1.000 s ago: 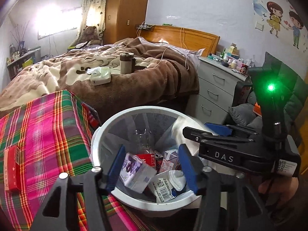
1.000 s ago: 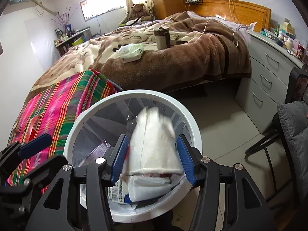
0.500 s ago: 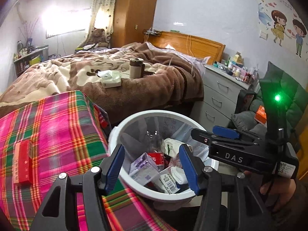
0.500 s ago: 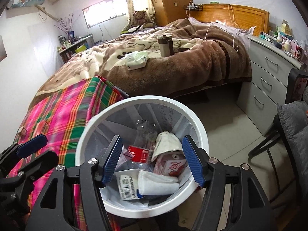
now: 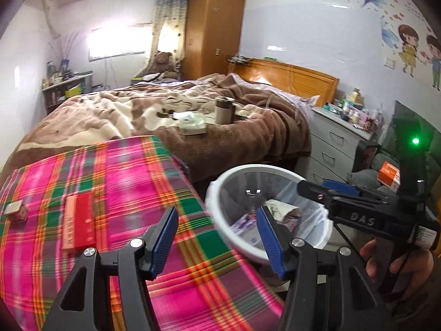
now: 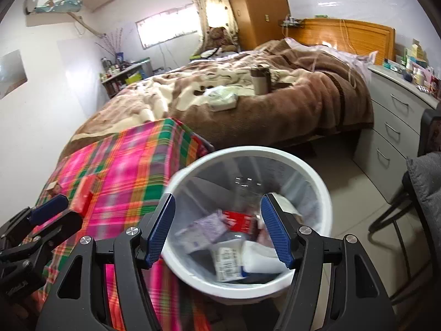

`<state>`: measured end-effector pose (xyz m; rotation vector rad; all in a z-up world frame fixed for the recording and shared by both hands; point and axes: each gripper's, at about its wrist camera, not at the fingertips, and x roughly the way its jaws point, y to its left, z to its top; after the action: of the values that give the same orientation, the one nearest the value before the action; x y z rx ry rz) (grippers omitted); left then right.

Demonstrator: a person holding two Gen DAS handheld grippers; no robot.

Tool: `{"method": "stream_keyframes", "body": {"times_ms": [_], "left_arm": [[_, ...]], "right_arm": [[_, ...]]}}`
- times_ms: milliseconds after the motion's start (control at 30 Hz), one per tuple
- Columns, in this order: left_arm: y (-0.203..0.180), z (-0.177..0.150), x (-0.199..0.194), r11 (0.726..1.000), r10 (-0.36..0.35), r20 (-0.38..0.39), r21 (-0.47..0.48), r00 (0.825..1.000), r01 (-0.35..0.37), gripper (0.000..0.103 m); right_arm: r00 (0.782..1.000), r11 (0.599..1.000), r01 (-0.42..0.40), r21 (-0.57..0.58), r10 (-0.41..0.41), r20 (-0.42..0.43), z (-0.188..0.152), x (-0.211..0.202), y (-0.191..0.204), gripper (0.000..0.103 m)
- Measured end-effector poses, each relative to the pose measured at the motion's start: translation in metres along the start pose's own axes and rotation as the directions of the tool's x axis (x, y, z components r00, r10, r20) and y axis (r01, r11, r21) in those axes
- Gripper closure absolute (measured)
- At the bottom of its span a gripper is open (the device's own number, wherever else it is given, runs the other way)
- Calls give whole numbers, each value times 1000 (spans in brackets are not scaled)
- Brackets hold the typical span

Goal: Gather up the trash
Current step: 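Move both tools back over the plaid cloth toward the red box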

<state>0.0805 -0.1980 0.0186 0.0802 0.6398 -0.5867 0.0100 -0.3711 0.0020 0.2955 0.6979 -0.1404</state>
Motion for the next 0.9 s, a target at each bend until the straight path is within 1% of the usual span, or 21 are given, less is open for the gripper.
{"method": "stream_keyframes", "body": {"times_ms": [133,233,333,433,467,533,600,767,900], "left_arm": [[25,-3,-14,999,35,18,-20,999,-35,44],[47,-4,-24,997,70,28,-43,997,-69,44],[69,-6,-32,990,132,41,-45,990,-130,44],[93,-8,-38,989,129,37,-78,991,-126,44],[99,-9,-39,988,131,36,-89,991,-127,42],[122,-12,-43,979,172,33,-114,984,-168,41],[141,-13,-46,972,195,31,-139,980,-189,41],[188,-17,-54,951,255,29,-190,967,-245,41],[222,-22,-60,931,298,19,-229,955,-286,40]], "right_arm": [[999,999,-31,-17,31,22,-1,-1,24,37],[998,998,-53,-35,54,19,-2,3,42,37],[997,996,-77,-46,78,12,-2,9,60,37],[995,993,-100,-59,100,7,-2,15,77,36],[994,993,-104,-61,105,5,-3,16,82,36],[993,991,-115,-69,115,-5,-3,21,93,34],[992,989,-127,-79,126,-11,-4,26,105,31],[984,980,-174,-93,171,-43,-7,41,133,30],[981,974,-186,-129,179,-69,-9,52,157,30]]}}
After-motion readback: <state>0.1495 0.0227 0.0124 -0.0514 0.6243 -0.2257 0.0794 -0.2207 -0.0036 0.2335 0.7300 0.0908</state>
